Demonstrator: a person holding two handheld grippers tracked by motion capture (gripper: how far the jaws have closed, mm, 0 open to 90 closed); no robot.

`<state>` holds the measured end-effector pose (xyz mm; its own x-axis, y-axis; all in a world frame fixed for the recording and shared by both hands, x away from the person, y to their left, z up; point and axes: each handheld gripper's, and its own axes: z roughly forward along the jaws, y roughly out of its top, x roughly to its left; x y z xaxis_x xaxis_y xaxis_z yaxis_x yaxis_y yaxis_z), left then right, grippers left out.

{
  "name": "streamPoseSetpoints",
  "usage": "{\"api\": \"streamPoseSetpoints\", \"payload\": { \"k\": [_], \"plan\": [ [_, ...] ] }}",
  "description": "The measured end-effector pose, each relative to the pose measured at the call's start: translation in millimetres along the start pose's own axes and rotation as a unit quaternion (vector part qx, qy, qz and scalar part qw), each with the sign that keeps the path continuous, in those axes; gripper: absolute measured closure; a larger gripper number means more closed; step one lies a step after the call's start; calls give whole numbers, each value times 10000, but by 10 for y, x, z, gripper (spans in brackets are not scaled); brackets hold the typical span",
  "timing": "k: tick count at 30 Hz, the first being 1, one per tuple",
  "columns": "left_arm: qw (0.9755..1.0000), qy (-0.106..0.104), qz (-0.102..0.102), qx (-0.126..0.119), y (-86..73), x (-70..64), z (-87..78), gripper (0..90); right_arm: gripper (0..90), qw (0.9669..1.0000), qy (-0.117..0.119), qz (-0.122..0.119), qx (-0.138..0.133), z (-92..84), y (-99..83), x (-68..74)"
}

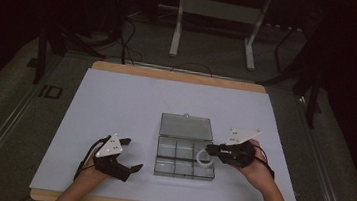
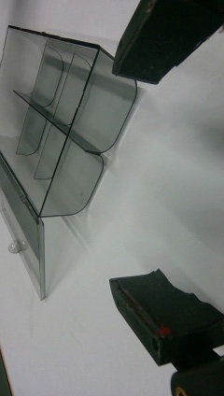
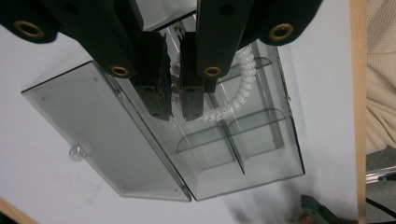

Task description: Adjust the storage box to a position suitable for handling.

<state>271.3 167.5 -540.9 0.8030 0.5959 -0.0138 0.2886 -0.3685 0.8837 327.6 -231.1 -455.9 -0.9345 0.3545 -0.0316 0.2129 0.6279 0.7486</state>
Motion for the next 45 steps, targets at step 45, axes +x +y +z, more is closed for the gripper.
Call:
{"api": "streamPoseSetpoints", "payload": {
  "k": [45],
  "plan": [
    [9997,-24,233,51,19,-27,16,21,731,9981,73,-67,608,263,-249,124]
  ]
}}
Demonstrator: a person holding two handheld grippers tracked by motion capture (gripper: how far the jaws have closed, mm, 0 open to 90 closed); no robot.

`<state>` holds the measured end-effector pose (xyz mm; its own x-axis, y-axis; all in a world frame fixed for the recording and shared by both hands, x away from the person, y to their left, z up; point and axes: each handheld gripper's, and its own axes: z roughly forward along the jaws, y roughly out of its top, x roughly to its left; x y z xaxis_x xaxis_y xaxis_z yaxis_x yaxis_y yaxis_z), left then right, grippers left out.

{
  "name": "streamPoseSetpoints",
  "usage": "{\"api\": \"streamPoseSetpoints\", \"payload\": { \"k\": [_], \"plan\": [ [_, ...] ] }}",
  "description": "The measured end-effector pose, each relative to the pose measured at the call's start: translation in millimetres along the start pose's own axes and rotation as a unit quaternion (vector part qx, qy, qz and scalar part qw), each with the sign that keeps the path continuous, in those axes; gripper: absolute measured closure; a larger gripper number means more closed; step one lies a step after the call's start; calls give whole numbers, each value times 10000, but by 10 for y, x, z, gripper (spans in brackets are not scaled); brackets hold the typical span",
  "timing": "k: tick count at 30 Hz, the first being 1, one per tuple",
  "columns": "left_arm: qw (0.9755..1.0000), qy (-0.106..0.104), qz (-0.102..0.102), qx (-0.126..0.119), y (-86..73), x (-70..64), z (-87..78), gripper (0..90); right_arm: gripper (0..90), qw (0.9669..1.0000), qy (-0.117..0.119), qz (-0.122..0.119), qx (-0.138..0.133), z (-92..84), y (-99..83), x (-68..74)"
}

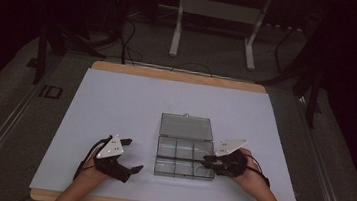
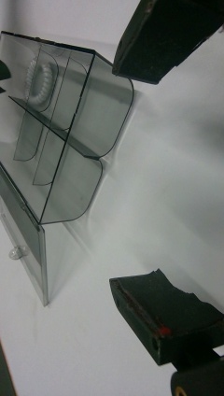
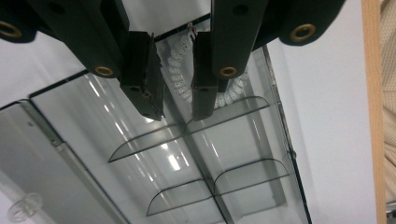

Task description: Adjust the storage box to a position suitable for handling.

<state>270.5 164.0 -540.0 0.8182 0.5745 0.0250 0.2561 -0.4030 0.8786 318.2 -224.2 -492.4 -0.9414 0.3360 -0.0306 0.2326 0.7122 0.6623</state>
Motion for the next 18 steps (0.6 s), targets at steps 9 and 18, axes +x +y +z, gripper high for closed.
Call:
{"api": "streamPoseSetpoints", "payload": {
  "k": [9,18],
  "plan": [
    [9996,93,239,-78,44,-19,6,21,719,9988,-192,216,-384,-196,2,-52],
    [9982,-383,-379,245,129,29,41,21,651,9962,-407,507,-579,-281,-27,-97]
  ]
}}
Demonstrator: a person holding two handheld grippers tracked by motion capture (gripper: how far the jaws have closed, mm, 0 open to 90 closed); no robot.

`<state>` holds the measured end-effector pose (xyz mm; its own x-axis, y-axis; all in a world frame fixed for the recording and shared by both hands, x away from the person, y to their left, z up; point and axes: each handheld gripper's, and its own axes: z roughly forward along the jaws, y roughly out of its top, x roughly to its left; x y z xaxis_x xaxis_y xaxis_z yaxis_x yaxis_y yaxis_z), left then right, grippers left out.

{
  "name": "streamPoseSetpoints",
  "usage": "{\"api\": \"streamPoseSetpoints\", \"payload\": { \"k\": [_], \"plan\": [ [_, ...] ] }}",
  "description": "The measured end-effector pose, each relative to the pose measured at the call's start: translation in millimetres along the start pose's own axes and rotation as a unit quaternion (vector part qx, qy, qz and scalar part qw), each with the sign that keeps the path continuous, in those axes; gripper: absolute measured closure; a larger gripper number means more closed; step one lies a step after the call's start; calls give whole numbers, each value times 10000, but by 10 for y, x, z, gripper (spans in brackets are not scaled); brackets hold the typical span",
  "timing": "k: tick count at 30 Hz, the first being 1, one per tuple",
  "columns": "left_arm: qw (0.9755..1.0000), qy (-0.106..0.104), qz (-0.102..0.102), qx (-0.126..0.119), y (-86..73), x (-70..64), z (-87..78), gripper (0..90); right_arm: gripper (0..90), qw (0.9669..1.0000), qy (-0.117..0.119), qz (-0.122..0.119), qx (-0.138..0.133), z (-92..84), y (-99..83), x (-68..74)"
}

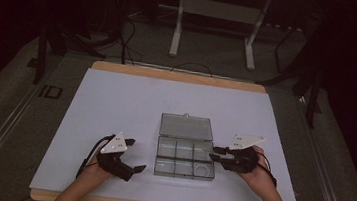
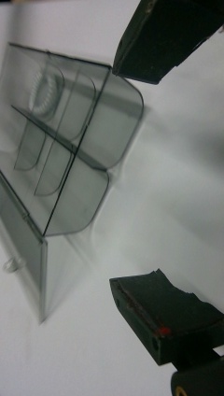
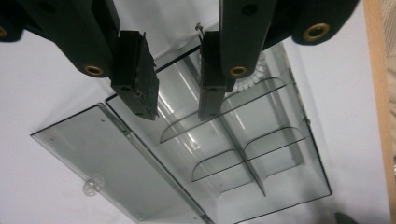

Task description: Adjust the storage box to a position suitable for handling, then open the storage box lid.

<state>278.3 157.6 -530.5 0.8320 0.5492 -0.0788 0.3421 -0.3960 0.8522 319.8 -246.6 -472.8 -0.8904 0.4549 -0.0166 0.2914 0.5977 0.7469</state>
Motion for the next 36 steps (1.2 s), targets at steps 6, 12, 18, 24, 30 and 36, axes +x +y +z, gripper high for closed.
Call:
{"api": "streamPoseSetpoints", "payload": {
  "k": [6,12,18,24,30,36],
  "plan": [
    [9998,-109,-137,4,58,35,23,21,598,9998,-209,27,-54,-15,-24,-20],
    [9996,-153,-250,-21,141,97,54,22,595,9989,-435,142,-139,-24,-37,-74],
    [9994,-174,-294,6,231,134,104,22,617,9977,-580,317,-182,-25,-20,-116],
    [9996,-112,-259,-24,309,157,122,22,573,9967,-685,406,-156,0,-2,-141],
    [9996,-66,-284,-61,360,171,142,22,539,9959,-764,438,-215,16,3,-145],
    [9994,78,-186,-272,419,177,158,22,519,9956,-770,468,-256,28,12,-153]
  ]
}}
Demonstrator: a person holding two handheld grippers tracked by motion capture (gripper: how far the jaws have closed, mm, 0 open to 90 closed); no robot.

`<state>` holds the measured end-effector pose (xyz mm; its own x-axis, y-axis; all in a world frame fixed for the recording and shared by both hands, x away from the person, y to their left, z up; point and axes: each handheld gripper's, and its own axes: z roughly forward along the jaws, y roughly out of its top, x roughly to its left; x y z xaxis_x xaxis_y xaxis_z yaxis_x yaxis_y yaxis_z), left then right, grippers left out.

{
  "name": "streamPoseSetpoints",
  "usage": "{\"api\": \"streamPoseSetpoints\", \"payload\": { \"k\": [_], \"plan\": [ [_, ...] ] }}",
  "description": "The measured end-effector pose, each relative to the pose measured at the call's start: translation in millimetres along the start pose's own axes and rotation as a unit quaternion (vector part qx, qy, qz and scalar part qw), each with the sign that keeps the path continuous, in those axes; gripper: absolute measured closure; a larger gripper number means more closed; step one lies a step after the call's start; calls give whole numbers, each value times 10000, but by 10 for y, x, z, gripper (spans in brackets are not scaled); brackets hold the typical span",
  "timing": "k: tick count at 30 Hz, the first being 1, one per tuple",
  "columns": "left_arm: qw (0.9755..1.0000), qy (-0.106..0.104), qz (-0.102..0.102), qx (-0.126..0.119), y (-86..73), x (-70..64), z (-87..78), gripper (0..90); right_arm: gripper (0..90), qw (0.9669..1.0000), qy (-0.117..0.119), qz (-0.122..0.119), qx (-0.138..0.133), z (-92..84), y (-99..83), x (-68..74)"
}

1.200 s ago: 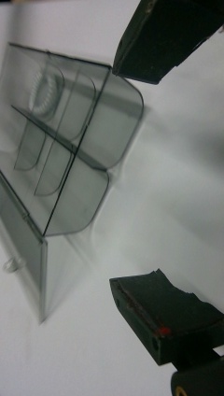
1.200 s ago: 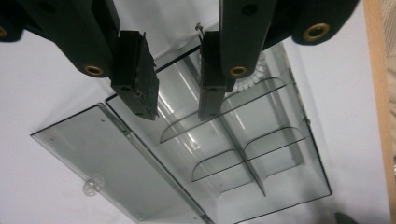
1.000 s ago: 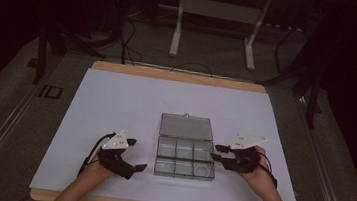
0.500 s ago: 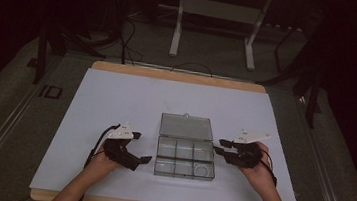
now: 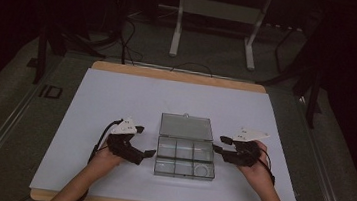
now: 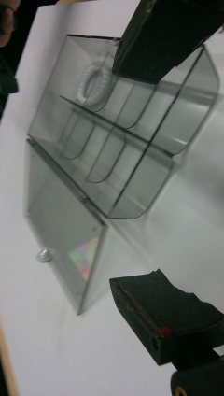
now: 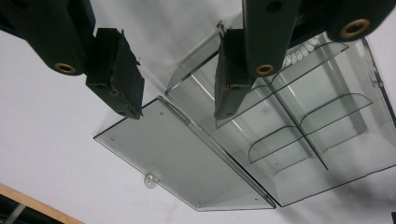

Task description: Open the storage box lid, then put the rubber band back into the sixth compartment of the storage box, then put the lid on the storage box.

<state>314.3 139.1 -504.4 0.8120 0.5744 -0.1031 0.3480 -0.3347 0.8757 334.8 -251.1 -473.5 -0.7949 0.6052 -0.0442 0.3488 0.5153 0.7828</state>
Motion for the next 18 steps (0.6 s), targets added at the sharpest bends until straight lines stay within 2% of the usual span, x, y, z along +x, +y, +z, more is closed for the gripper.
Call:
{"api": "streamPoseSetpoints", "payload": {
  "k": [1,2,5,12,18],
  "plan": [
    [10000,0,0,0,0,0,0,22,519,10000,0,0,0,0,0,0],
    [9999,-21,-51,-108,13,14,3,22,514,10000,-5,50,-59,-4,5,-1],
    [9999,36,-53,-143,37,28,9,22,499,9998,-22,144,-115,-7,14,-1],
    [9997,122,-77,-186,95,60,54,22,466,9994,-62,289,-175,20,46,-12],
    [9998,165,0,-150,161,100,107,22,446,9989,-112,420,-198,74,80,-68]
  ]
}}
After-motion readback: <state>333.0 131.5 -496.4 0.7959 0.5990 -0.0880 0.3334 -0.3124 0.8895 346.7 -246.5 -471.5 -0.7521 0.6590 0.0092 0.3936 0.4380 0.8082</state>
